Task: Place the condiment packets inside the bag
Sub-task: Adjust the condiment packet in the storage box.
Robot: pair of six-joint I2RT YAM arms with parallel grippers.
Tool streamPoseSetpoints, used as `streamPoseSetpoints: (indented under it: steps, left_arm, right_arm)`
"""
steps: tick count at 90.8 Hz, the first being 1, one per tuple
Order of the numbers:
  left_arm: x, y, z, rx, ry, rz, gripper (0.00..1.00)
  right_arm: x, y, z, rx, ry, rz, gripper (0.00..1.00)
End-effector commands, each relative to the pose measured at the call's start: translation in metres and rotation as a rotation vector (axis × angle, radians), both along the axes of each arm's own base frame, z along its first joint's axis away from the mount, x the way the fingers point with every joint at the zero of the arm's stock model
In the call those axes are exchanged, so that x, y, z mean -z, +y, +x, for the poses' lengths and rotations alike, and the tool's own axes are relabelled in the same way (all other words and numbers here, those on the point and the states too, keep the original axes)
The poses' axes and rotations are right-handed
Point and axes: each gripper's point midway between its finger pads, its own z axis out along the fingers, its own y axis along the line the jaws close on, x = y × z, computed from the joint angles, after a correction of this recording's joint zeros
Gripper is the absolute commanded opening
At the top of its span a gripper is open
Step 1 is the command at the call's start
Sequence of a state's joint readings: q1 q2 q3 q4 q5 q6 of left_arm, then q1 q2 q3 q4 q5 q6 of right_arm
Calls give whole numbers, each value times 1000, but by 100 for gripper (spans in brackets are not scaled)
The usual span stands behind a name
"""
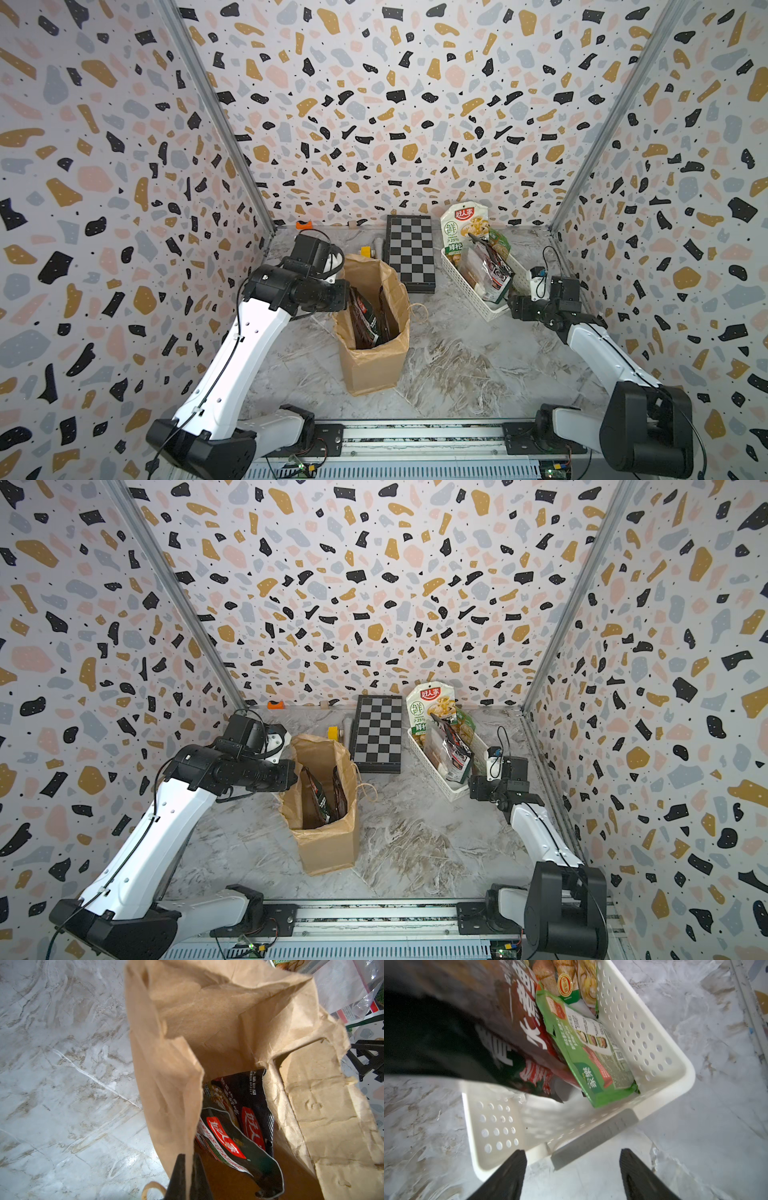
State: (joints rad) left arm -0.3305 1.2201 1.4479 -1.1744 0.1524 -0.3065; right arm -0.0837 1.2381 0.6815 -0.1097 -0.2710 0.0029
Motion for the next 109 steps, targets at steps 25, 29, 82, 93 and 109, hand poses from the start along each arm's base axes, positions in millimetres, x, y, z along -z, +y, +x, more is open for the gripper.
streamPoseSetpoints:
  steps: [25, 29, 82, 93, 109]
  left_arm:
    - [2, -2, 2, 11, -1, 6, 0]
    - [2, -2, 2, 12, -2, 9, 0]
    - [1, -1, 2, 11, -5, 12, 0]
    - [1, -1, 2, 14, -5, 12, 0]
    - [0, 0, 0, 16, -10, 11, 0]
  right_arm:
    - [-47, 9, 83, -106, -193, 6, 61]
    - [-50, 12, 89, -125, -201, 20, 59]
    - [-96, 46, 112, -320, -305, 129, 34]
    - [-106, 42, 101, -256, -274, 158, 0]
    - [-110, 40, 68, -149, -219, 253, 7]
